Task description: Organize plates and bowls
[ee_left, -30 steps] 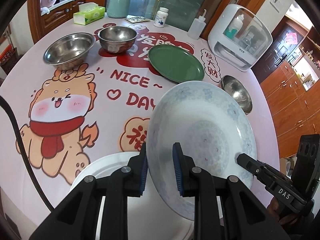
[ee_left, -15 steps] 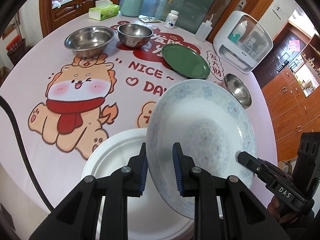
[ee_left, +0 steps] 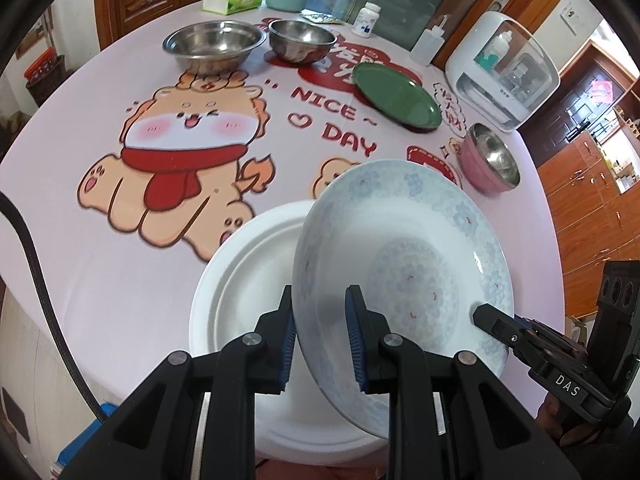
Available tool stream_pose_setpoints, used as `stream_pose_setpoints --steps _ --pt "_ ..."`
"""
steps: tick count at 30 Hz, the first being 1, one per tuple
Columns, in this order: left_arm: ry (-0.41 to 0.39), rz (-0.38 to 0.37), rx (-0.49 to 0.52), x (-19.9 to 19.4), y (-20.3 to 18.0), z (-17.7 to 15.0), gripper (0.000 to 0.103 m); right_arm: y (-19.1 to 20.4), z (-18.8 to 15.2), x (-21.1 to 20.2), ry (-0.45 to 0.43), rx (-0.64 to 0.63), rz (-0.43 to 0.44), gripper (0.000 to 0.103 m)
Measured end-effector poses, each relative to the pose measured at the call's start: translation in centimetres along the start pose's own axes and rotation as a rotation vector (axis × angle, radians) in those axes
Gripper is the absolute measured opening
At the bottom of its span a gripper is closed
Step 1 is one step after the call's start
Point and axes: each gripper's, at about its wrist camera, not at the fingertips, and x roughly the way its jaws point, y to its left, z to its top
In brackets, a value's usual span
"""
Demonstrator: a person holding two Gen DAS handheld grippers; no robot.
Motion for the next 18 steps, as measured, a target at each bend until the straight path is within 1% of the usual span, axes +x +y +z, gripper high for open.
stream_pose_setpoints --steps 10,18 --pt "0.054 0.019 -0.042 0.8 2.1 -2.1 0.022 1.0 -1.8 1.7 0.072 -0.005 -0.019 0.017" --pt "0.093 0.024 -0.063 1.7 3.0 -3.1 0.022 1.5 -2.4 2.6 0.113 -0.01 -0.049 0.017"
